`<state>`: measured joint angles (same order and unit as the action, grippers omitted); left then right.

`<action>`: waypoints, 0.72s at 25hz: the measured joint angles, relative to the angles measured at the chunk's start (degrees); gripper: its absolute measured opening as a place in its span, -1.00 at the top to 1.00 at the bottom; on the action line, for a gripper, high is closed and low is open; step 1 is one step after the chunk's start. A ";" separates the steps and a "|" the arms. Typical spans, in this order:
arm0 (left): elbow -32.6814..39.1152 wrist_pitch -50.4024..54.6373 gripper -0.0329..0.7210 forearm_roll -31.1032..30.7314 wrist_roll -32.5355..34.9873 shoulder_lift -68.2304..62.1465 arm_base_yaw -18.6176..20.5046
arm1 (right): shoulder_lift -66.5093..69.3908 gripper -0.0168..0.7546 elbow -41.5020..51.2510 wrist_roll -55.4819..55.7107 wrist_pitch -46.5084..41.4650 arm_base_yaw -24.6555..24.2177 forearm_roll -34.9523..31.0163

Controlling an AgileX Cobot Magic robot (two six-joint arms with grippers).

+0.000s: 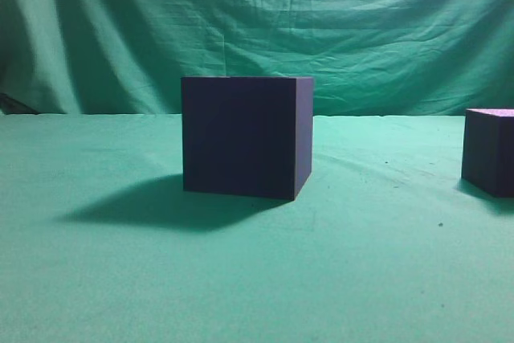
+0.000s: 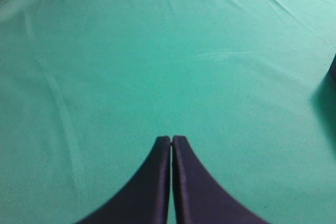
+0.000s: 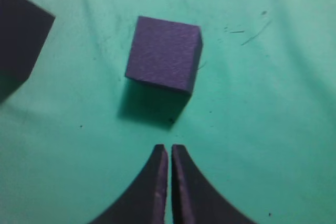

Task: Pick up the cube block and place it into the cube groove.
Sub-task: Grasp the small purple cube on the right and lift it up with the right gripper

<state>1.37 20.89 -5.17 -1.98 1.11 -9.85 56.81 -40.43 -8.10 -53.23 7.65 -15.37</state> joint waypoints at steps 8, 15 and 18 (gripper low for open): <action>0.00 0.00 0.91 0.00 0.00 0.00 0.00 | 13.53 0.96 -6.68 15.82 -0.40 16.07 15.72; 0.00 0.00 0.91 0.00 0.00 0.00 0.00 | 22.10 -0.08 -8.69 23.53 6.34 17.74 18.22; 0.00 0.00 0.91 0.00 0.00 0.00 0.00 | 24.19 -0.65 -8.69 30.13 9.40 17.74 21.42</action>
<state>1.37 20.89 -5.17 -1.98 1.11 -9.85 81.00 -49.12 22.03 -43.83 25.39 6.05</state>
